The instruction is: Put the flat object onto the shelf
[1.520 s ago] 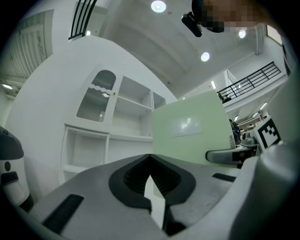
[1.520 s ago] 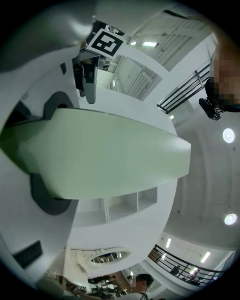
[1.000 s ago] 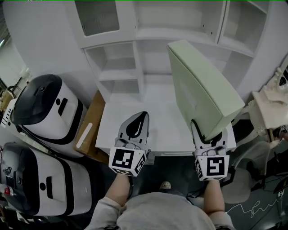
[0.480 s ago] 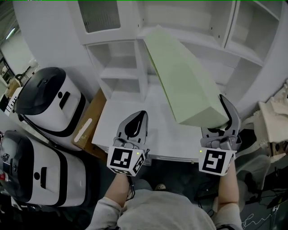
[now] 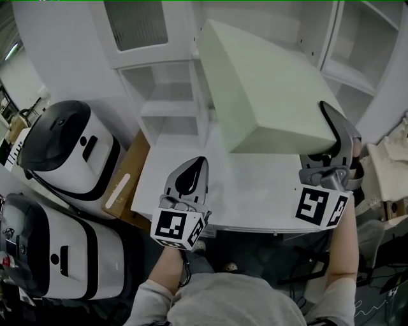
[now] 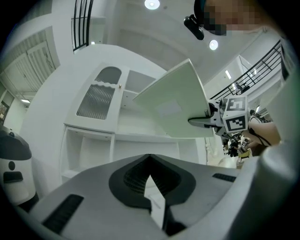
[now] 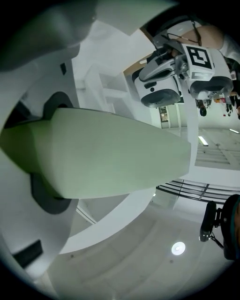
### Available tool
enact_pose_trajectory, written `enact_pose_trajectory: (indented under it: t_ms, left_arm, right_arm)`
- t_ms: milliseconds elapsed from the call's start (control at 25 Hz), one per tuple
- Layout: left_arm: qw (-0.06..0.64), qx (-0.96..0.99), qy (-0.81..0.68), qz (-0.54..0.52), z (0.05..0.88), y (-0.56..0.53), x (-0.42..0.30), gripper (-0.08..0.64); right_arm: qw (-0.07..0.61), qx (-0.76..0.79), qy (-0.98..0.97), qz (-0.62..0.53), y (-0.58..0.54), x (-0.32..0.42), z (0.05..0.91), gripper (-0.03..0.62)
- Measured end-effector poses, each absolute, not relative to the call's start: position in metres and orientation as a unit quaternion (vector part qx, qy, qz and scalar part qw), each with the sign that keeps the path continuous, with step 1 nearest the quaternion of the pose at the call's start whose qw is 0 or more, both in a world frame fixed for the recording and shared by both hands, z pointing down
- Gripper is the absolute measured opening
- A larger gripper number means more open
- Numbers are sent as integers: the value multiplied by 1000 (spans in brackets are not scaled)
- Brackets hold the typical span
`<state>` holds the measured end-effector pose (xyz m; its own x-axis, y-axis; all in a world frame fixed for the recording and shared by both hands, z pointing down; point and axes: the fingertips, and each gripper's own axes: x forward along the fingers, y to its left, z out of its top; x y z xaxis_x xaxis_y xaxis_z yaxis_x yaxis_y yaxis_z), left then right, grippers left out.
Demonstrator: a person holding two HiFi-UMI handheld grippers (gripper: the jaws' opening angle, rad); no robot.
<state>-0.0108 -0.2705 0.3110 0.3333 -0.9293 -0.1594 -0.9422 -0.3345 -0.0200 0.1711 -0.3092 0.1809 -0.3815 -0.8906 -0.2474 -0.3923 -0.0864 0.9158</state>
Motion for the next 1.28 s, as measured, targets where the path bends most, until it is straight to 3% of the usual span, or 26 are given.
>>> enact_pose_trajectory:
  t_ms: [1280]
  left_arm:
    - [45, -870, 487, 62, 308, -379, -63, 15]
  right_arm:
    - [421, 499, -518, -552, -475, 114, 180, 282]
